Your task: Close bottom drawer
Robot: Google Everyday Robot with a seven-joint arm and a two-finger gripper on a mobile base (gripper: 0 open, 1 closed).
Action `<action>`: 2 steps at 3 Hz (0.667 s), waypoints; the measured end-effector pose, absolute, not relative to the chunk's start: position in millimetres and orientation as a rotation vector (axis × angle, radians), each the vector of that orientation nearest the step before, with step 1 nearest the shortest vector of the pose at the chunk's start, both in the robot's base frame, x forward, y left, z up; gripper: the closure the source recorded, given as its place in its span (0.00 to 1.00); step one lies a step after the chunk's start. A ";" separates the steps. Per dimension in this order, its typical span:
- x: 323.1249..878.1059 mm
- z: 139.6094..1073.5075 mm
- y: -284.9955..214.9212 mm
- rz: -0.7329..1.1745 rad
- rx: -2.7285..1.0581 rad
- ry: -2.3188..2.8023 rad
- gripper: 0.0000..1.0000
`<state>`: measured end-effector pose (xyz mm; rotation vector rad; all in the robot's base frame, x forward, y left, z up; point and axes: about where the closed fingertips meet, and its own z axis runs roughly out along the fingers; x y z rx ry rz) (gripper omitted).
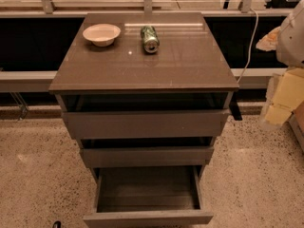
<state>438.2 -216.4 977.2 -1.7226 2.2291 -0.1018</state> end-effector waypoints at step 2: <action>457.0 923.0 -193.2 -0.020 -1.846 2.192 0.00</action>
Offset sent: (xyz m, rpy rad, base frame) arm 0.0372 0.0444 -0.1130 0.0081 0.1497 0.1825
